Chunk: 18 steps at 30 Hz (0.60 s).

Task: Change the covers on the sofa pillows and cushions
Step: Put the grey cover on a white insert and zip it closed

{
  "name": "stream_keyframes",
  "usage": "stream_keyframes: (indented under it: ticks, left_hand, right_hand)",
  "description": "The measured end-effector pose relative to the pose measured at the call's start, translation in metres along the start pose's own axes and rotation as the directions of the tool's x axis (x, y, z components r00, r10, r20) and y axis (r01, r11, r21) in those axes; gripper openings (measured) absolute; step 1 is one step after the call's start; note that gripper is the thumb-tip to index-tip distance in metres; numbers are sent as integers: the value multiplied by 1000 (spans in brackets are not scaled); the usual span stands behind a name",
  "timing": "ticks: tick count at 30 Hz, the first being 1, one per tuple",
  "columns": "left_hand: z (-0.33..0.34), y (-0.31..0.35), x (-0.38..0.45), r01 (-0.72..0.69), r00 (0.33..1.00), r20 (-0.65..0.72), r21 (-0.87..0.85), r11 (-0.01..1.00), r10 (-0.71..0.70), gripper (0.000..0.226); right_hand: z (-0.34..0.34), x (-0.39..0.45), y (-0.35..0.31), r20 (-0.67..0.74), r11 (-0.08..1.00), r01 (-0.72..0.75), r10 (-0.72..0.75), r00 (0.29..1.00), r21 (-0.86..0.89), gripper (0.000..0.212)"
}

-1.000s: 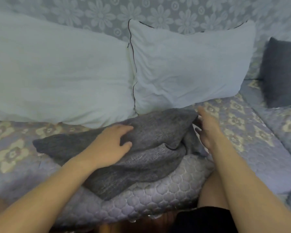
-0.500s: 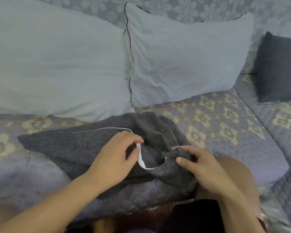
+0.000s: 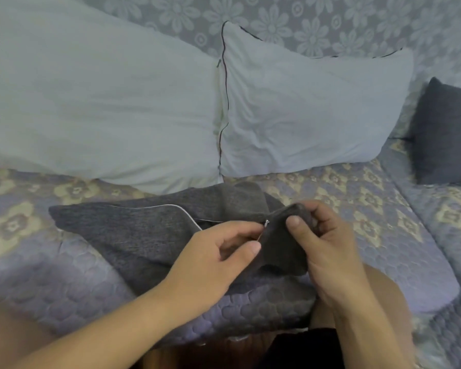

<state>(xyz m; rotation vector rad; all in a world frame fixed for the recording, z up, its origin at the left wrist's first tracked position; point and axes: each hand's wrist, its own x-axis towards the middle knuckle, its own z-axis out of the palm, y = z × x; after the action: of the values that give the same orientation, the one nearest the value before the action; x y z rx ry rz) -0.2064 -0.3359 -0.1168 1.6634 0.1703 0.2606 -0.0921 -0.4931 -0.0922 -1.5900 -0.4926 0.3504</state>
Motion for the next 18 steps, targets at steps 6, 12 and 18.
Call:
stream_keyframes:
  ticks: [6,12,18]
  left_hand:
    - [0,4,2,188,964,-141,-247,951,-228,15]
    - [-5,-11,2,323,917,-26,-535,781,-397,26]
    - [-11,-7,-2,158,975,-165,24,987,-152,18]
  right_hand:
    - [14,-7,-5,76,986,-19,32,997,-166,19]
    - [23,-11,-10,174,949,47,9,985,-313,27]
    - [34,-8,-2,199,802,282,-205,958,-527,22]
